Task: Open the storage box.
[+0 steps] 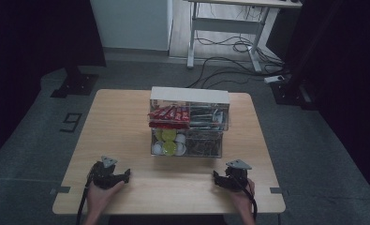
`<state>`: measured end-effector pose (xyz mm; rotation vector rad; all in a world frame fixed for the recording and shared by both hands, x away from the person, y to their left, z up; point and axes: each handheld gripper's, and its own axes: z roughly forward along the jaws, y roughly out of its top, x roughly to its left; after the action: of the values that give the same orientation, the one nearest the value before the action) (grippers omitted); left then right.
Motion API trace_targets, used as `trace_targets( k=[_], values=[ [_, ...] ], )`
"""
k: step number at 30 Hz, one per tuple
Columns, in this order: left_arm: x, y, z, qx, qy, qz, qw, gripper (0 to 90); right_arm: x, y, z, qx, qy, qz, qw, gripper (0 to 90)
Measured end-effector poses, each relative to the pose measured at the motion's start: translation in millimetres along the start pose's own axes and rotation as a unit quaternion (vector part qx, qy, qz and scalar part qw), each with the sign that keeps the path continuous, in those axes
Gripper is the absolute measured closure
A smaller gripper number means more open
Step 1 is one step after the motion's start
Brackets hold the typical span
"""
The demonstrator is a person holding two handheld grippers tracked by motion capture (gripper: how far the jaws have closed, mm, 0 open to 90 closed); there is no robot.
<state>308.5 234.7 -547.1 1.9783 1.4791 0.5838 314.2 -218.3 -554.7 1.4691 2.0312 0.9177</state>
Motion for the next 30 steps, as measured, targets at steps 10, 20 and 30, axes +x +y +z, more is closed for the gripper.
trace_targets(
  k=[10, 20, 30],
  values=[
    [-5.7, -1.0, -0.7, -0.001, -0.007, 0.007, 0.9999, 13.4, -1.0, -4.0, -5.0, -0.009, -0.016, 0.019, 0.9996, 27.6],
    [-5.5, -1.0, -0.6, -0.002, -0.008, 0.008, 0.9999, 13.3, 5.4, -1.4, -16.8, -0.039, -0.011, 0.016, 0.9991, 48.6],
    [-4.6, -0.3, -0.2, -0.001, -0.008, 0.008, 0.9999, 13.9, 9.5, 4.5, -46.3, -0.093, 0.024, 0.008, 0.9954, 79.4]
  ],
)
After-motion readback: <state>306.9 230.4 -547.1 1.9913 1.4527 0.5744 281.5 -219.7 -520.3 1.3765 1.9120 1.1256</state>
